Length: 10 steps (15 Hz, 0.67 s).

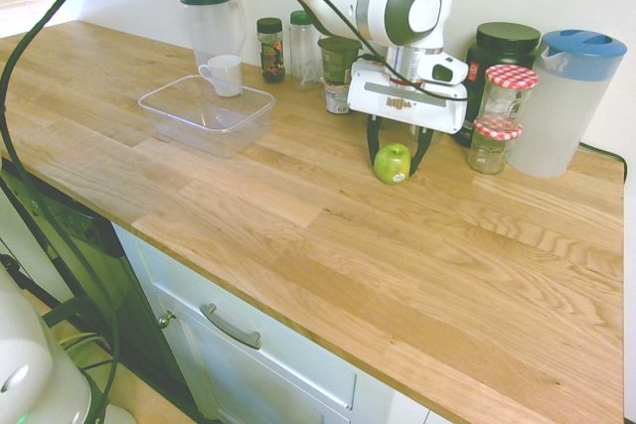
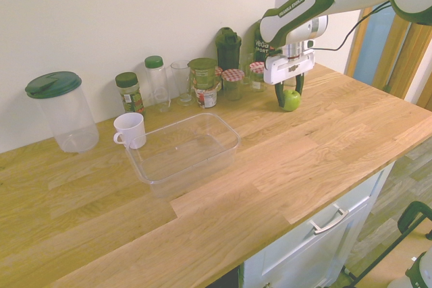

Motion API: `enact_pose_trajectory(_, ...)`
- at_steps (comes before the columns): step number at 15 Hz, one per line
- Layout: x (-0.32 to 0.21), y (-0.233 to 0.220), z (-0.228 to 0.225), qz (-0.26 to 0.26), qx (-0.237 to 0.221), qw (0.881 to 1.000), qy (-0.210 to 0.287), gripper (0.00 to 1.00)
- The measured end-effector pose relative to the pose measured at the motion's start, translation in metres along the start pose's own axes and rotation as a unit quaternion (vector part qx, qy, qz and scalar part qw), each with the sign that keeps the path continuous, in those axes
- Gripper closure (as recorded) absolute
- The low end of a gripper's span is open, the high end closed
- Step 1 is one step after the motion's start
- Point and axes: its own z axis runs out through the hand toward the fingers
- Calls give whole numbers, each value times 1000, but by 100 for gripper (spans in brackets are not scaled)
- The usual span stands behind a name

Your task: Put the apple into the container

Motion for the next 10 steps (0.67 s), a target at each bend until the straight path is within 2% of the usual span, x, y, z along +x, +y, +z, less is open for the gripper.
enact_pose_trajectory(3,-3,-4,-6,-5,3,1000,3,100)
enact_pose_trajectory(6,-34,-21,-65,-31,27,999,27,100)
enact_pose_trajectory(8,-84,-45,-115,-71,48,995,42,100)
enact_pose_trajectory(10,-152,-81,-142,-110,58,991,51,100)
